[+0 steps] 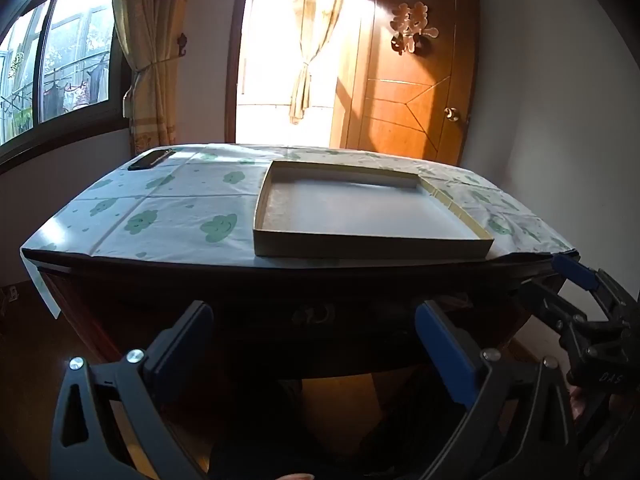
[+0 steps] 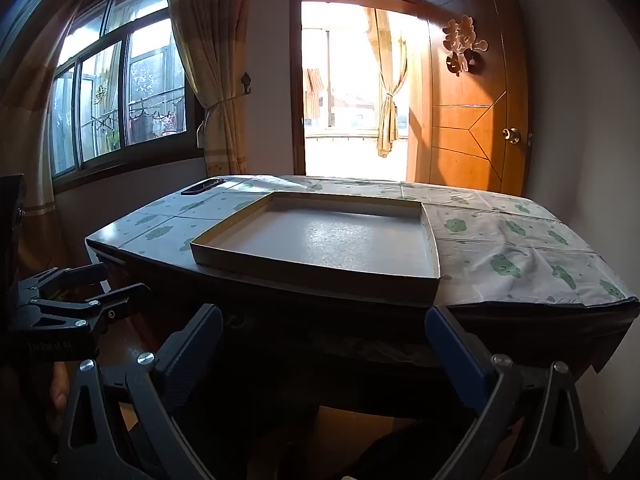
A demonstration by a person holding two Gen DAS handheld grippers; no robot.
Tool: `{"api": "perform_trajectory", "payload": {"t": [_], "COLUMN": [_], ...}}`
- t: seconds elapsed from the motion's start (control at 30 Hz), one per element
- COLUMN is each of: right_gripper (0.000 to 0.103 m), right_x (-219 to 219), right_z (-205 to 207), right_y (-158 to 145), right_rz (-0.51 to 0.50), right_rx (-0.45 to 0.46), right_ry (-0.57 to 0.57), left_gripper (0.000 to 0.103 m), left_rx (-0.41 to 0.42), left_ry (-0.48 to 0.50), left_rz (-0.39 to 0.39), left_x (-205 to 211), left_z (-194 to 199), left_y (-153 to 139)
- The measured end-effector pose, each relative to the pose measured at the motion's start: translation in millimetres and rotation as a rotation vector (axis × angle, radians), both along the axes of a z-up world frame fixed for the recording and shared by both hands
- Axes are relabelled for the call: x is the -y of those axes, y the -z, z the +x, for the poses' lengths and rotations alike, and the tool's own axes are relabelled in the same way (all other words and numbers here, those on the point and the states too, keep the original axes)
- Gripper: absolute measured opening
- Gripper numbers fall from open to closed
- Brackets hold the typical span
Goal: Take underwear out of drawer
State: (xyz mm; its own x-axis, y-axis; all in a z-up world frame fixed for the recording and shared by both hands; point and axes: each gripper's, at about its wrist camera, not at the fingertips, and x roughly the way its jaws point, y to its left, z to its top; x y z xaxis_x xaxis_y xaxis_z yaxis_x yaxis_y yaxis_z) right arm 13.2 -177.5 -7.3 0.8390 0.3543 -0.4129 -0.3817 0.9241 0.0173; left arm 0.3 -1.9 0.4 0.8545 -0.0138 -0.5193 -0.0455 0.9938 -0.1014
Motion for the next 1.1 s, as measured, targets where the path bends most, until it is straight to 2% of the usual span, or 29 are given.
{"api": "perform_trajectory", "payload": {"t": [0.03, 1.1], "right_gripper": [0.103, 0.103], "right_x": [0.0, 2.4], "right_z": [0.3, -2.6], "right_y": [0.0, 3.0], "right_rz": [0.002, 0.009], "right_rx": [-0.007, 0.016], "right_ry": [0.001, 0.010], "left_gripper": [0.103, 0.103], "left_rx": [0.002, 0.011], "left_ry": [-0.008, -0.004], "left_rz": [-0.028, -0.002], "left_x": [-2.5, -1.7], "left_z": [-0.6, -0.8], "left_y": [0.4, -2.9]}}
